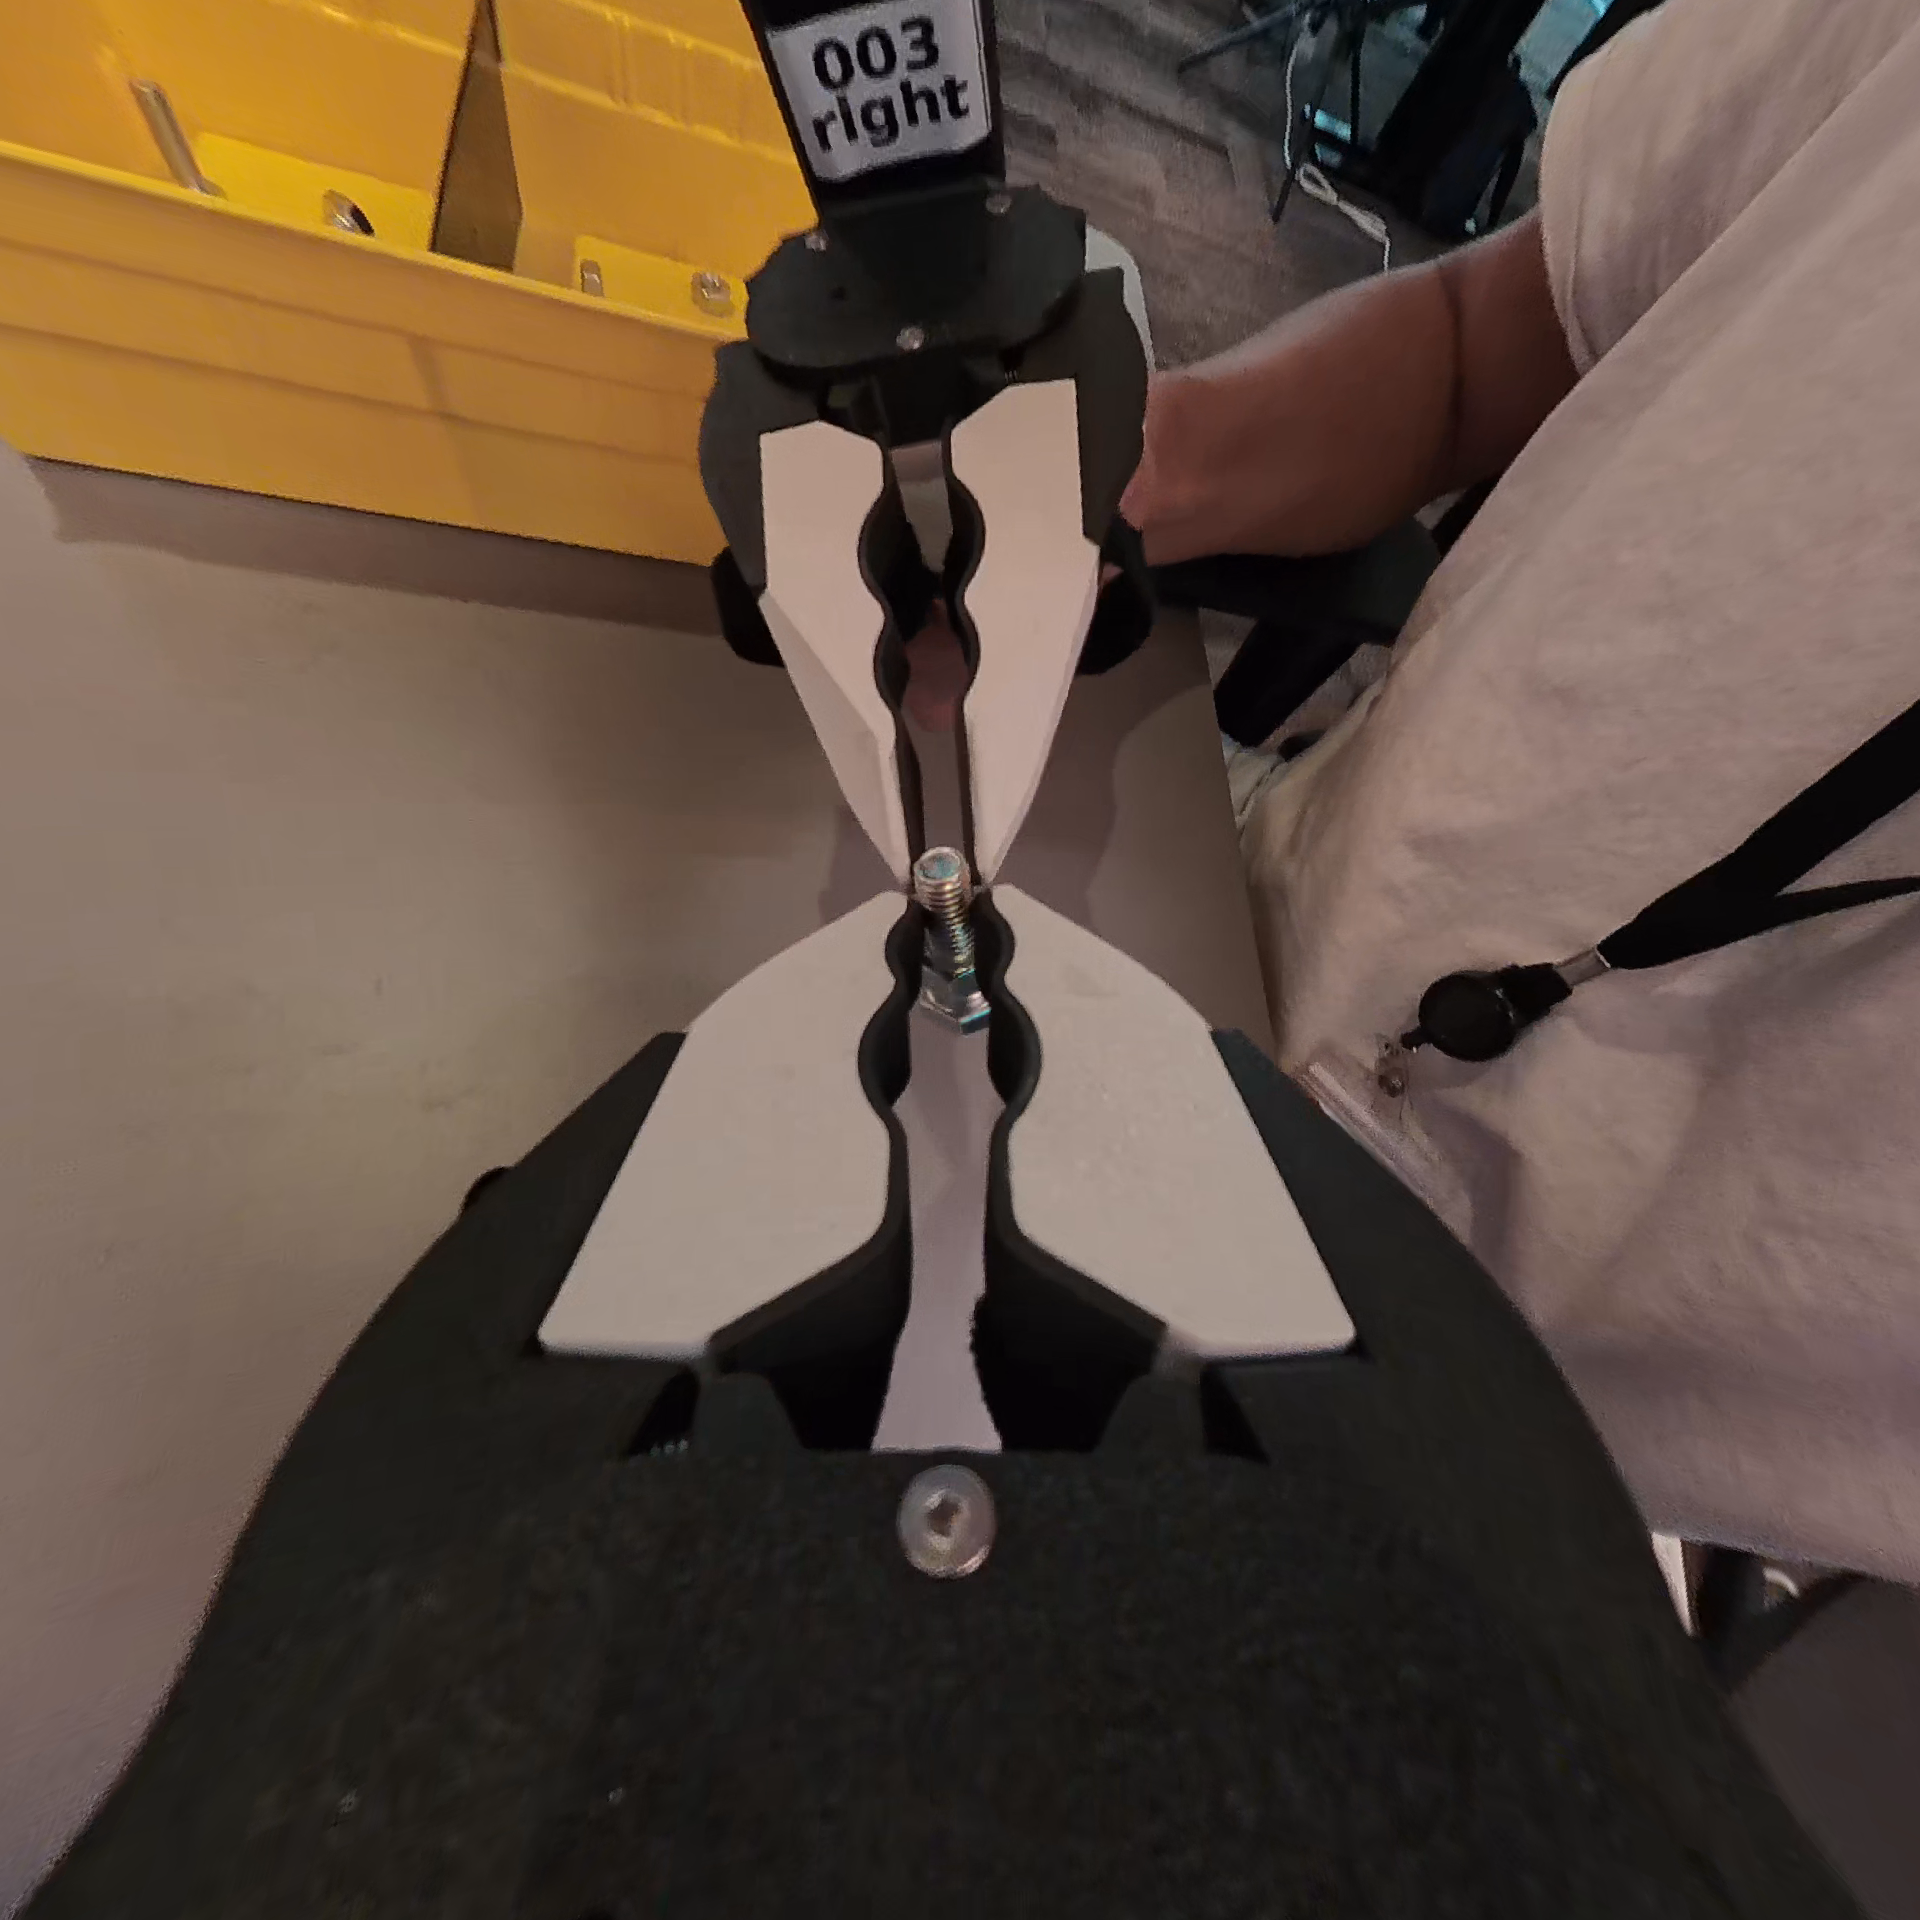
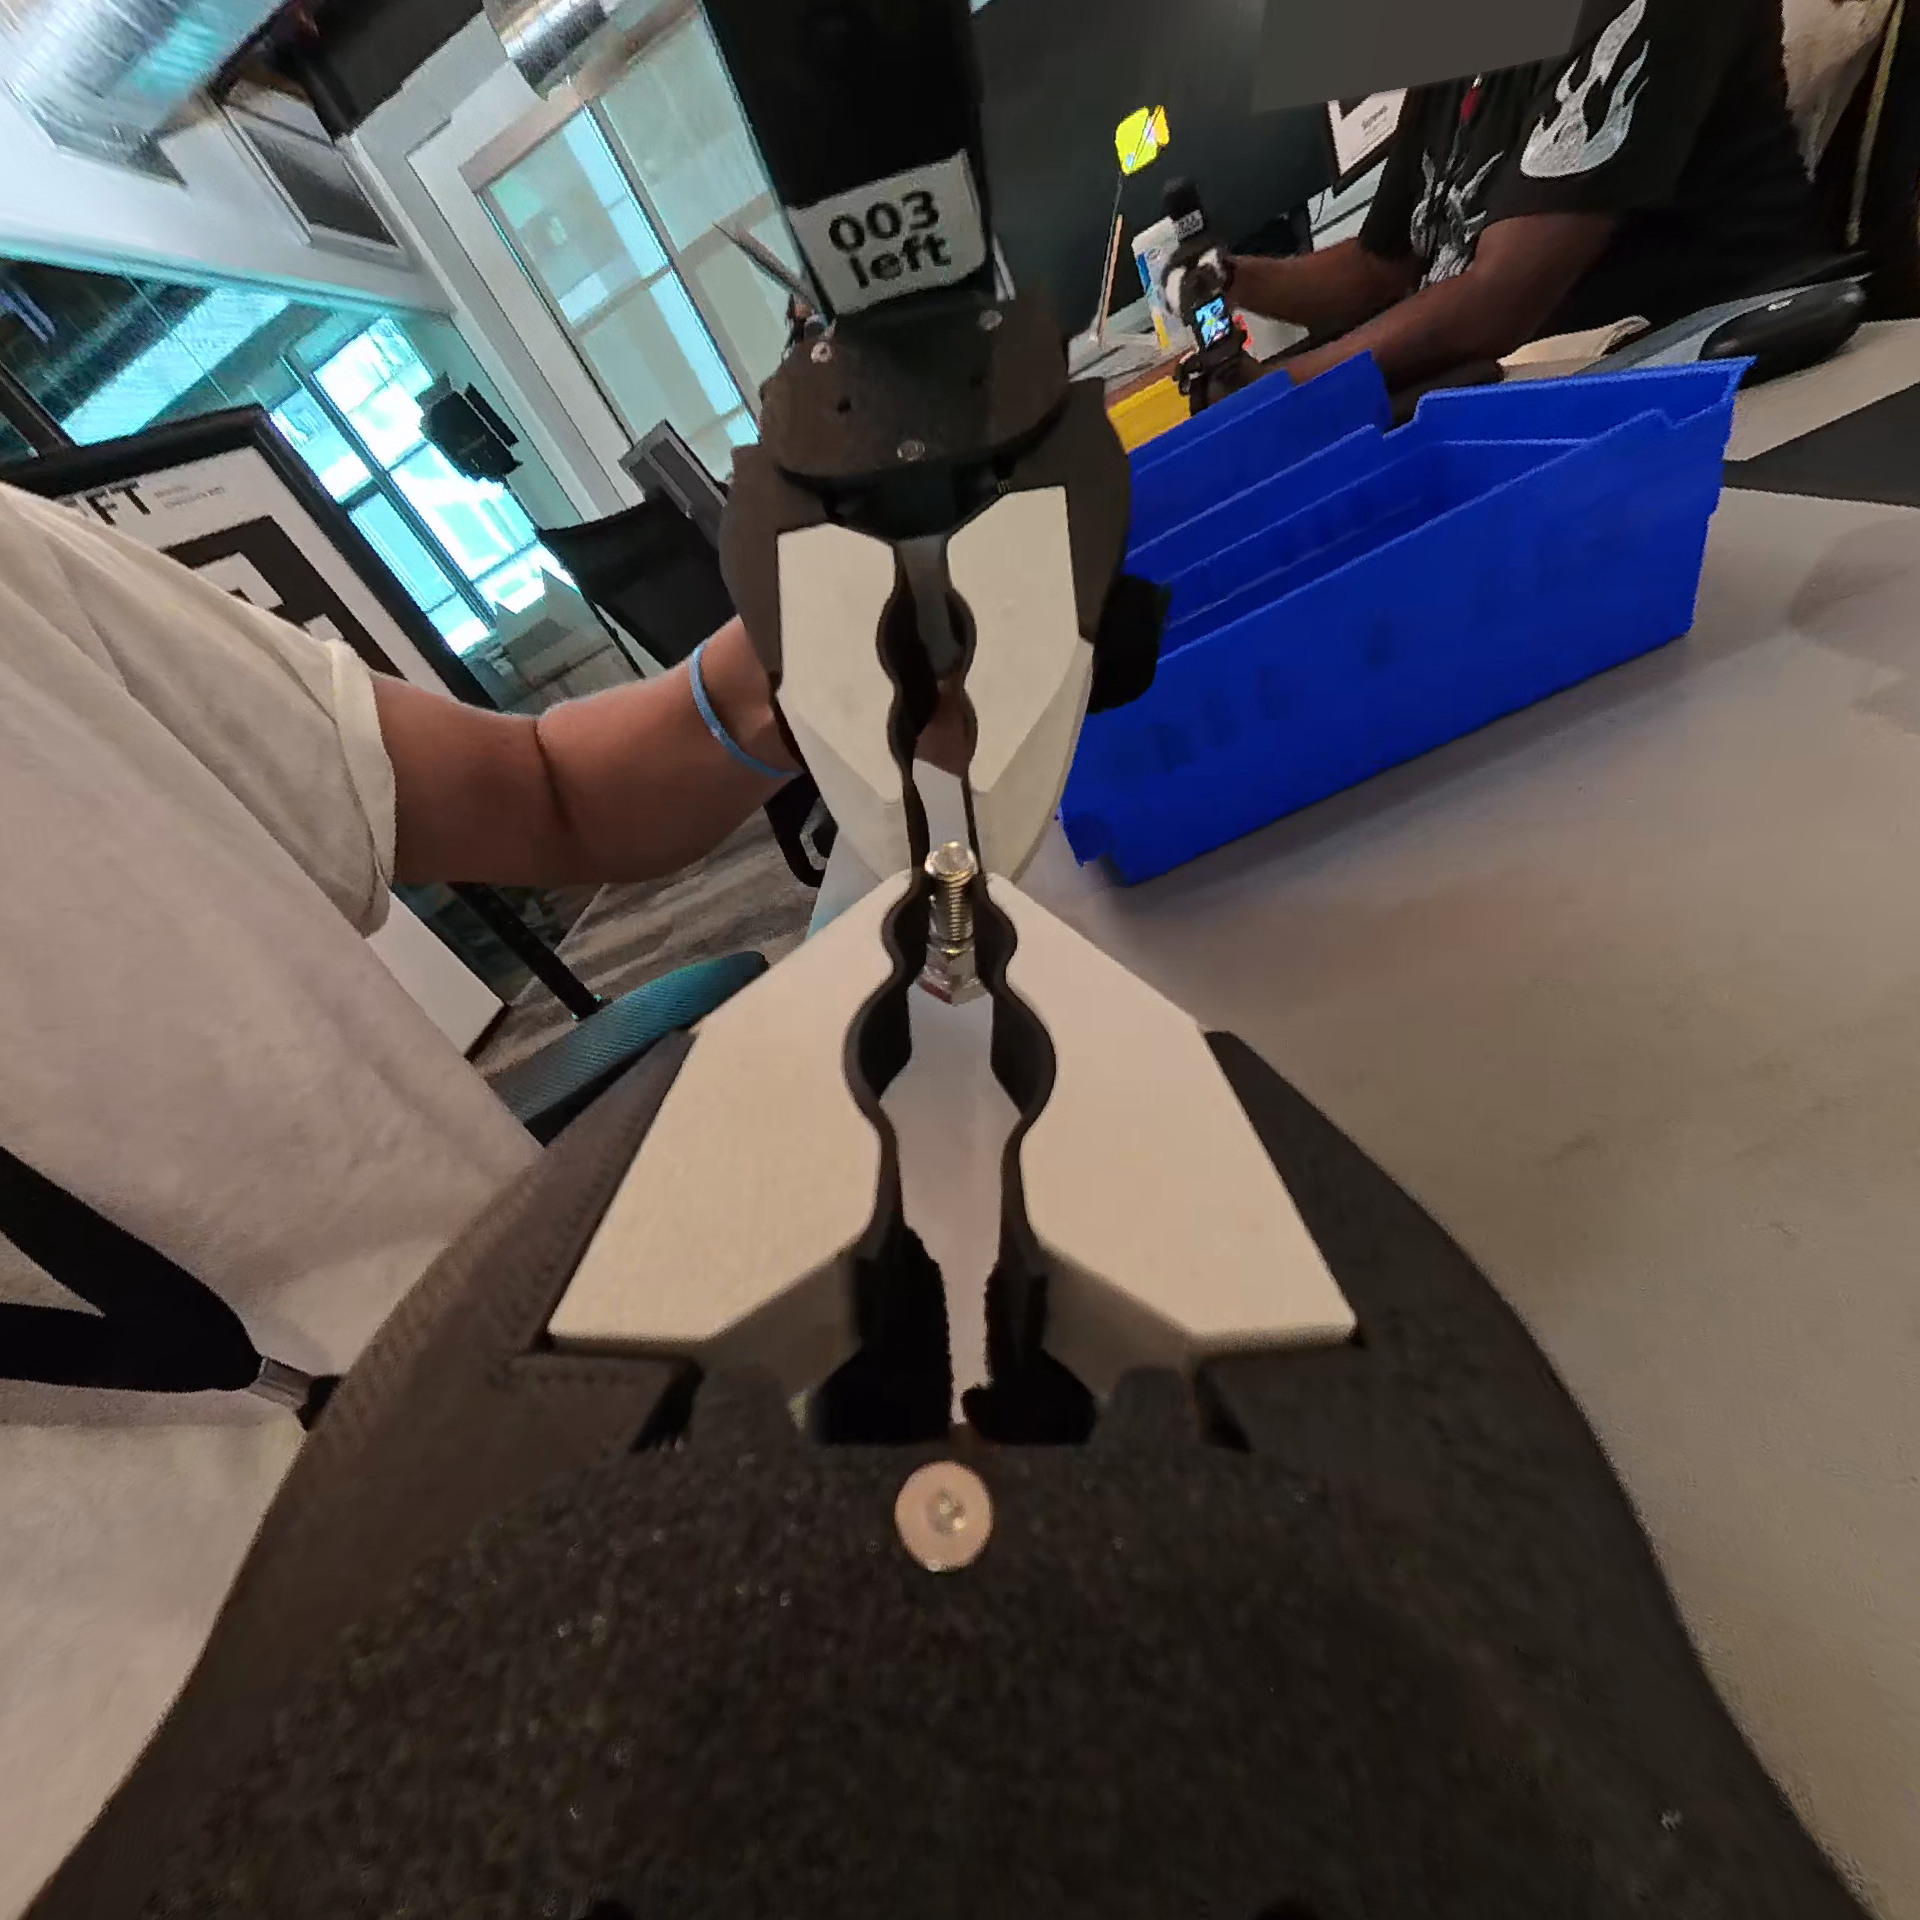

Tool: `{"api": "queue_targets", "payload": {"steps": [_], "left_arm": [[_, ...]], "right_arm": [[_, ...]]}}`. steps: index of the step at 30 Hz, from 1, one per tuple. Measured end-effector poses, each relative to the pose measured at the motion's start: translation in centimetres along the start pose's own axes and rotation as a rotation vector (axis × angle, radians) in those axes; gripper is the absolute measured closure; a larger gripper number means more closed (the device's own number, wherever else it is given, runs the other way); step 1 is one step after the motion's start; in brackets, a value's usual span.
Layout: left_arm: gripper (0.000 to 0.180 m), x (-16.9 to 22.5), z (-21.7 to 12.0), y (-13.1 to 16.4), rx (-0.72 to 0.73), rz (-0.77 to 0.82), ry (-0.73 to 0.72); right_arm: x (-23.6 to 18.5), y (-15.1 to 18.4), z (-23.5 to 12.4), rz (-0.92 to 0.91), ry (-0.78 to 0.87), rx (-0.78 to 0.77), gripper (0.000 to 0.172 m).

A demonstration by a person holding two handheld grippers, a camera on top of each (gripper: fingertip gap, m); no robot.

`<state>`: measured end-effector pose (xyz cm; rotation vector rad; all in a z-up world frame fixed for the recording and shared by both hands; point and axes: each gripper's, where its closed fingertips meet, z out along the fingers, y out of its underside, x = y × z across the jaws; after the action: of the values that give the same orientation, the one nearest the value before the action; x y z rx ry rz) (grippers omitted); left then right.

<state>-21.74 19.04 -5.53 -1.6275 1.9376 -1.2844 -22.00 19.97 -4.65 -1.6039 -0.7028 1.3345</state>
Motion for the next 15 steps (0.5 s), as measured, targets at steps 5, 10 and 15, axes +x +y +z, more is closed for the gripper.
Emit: {"api": "queue_targets", "payload": {"steps": [5, 10, 15], "left_arm": [[0.143, -1.2, 0.2, 0.5, 0.078, -0.039, -0.081], [0.129, -1.5, 1.6, 2.0, 0.166, -0.124, -0.099], [0.142, -1.7, 2.9, 2.7, 0.238, -0.172, -0.138]], "right_arm": [[0.8, 0.2, -0.4, 0.040, 0.022, 0.011, 0.165], [1.6, 0.5, -0.3, 0.043, 0.063, 0.008, 0.165], [1.9, 0.9, 0.1, 0.018, 0.094, -0.018, 0.165]]}}
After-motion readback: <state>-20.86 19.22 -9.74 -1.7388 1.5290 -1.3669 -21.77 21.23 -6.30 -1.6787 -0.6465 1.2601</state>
